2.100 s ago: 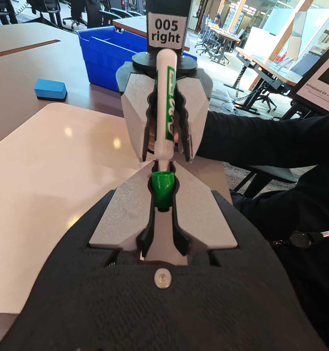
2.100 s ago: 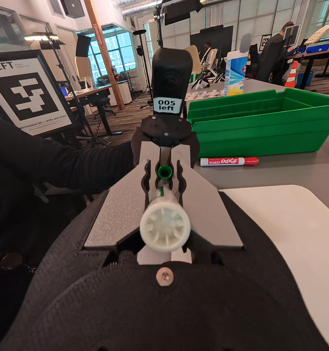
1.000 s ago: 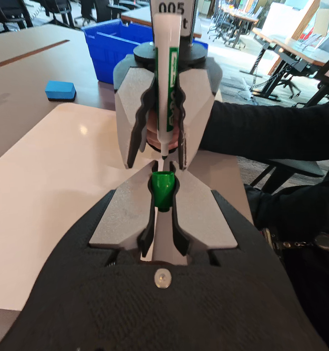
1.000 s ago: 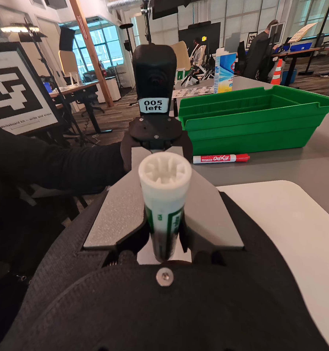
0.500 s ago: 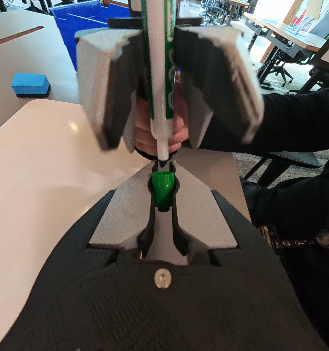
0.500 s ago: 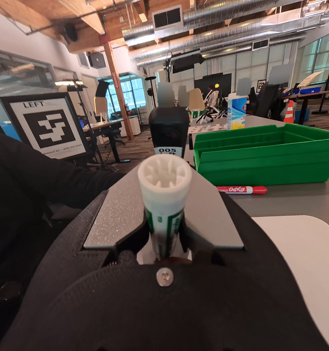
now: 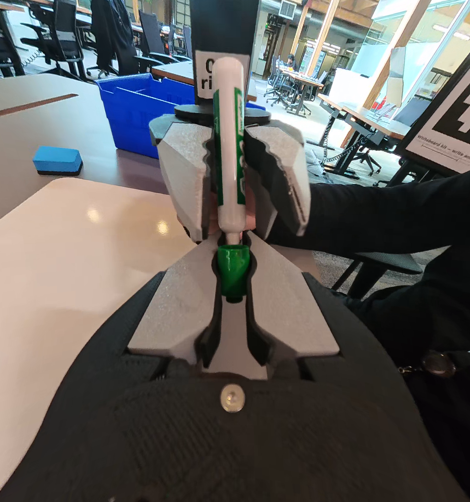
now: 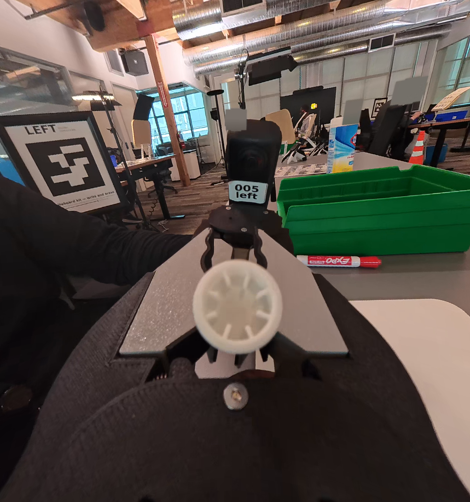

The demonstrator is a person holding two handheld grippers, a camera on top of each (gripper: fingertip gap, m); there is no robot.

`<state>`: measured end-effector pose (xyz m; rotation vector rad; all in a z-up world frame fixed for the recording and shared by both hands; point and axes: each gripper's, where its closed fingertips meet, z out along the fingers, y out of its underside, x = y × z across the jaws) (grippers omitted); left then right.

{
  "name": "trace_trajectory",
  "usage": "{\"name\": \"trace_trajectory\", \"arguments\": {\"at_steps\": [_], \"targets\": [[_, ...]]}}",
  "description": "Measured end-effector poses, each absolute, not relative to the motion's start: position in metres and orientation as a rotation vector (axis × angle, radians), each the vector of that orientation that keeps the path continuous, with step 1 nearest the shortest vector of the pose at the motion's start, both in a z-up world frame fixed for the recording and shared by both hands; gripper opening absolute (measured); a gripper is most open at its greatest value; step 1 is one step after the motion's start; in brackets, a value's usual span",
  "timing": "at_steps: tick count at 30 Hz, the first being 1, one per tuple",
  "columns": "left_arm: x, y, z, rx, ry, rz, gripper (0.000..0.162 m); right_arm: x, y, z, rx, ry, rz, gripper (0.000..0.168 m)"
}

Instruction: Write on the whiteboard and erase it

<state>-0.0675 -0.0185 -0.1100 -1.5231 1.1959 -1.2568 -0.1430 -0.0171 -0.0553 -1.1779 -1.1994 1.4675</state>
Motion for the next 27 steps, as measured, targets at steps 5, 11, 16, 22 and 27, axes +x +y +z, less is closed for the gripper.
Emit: {"name": "trace_trajectory", "arguments": {"at_steps": [5, 11, 16, 22, 27], "targets": [[-0.070, -0.021, -0.101, -1.499, 1.158, -1.358, 0.009, -0.140, -0.019, -0.052, -1.166, -1.192, 1.510, 0.026], [-0.078, -0.018, -0.092, -1.475, 1.125, -1.369, 0.009, -0.139, -0.015, -0.057, -1.210, -1.198, 1.530, 0.027], [-0.080, -0.016, -0.090, -1.477, 1.102, -1.395, 0.009, -0.139, -0.015, -0.059, -1.236, -1.199, 1.549, 0.027], [-0.083, -0.014, -0.085, -1.463, 1.078, -1.411, 0.009, -0.140, -0.015, -0.063, -1.260, -1.208, 1.572, 0.027], [-0.082, -0.015, -0.087, -1.472, 1.090, -1.406, 0.009, -0.142, -0.015, -0.067, -1.274, -1.233, 1.533, 0.024]]}}
